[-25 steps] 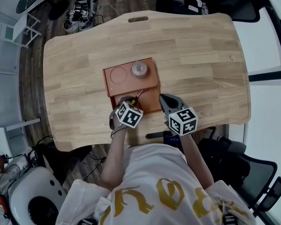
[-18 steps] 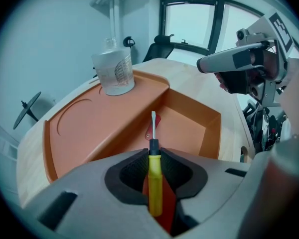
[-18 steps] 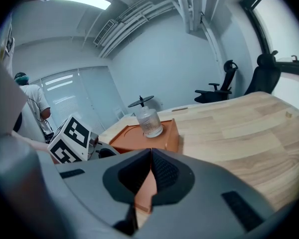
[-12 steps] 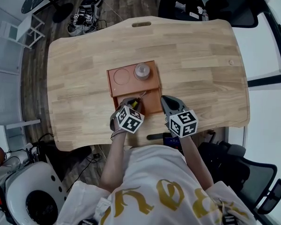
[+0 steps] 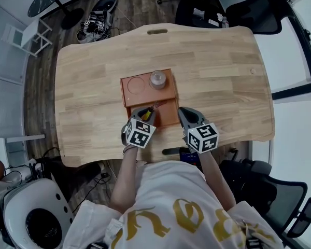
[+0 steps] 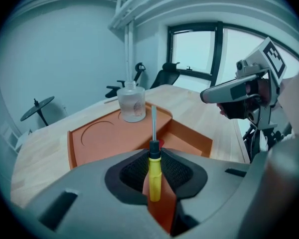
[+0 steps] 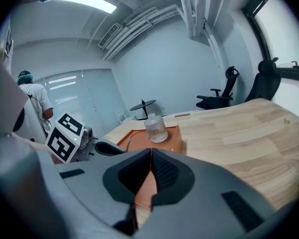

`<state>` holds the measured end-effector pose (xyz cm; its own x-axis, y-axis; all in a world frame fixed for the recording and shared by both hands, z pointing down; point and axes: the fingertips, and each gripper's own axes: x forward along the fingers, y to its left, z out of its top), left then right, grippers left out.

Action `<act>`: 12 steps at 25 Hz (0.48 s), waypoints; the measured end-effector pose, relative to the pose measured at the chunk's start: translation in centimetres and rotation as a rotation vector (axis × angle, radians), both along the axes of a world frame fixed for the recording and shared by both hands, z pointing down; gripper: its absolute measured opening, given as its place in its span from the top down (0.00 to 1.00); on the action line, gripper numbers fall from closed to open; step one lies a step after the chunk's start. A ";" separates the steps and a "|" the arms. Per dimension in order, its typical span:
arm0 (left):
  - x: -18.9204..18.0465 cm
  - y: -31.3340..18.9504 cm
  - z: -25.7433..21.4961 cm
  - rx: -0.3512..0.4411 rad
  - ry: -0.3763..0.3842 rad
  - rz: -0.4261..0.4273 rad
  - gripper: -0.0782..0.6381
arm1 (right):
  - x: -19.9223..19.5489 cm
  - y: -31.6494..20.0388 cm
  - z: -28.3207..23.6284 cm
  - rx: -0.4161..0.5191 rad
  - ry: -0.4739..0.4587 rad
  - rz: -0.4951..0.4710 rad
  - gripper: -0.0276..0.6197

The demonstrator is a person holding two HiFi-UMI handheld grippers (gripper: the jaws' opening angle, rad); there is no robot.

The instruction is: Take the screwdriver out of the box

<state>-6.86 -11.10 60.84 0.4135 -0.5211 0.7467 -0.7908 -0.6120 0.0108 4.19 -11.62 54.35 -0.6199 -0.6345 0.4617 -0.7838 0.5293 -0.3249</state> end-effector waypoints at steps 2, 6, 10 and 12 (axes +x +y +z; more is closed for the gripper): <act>0.1 0.3 -0.6 0.012 0.039 -0.026 0.78 | 0.3 0.5 -0.4 0.008 0.000 0.001 0.94; 0.0 0.5 -1.7 0.034 0.079 -0.053 0.78 | 0.7 1.0 -0.8 0.020 0.004 0.006 0.94; -0.9 -0.1 -2.5 0.057 0.127 -0.083 0.78 | 0.2 0.7 -1.4 0.035 0.002 0.022 0.94; -1.1 -0.1 -3.2 0.064 0.153 -0.096 0.78 | 0.2 0.8 -1.7 0.047 0.003 0.032 0.94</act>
<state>-7.96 -11.18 57.69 0.4653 -0.6080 0.6434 -0.8380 -0.5367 0.0988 4.40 -10.85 52.64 -0.5978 -0.6750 0.4325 -0.8013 0.5186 -0.2982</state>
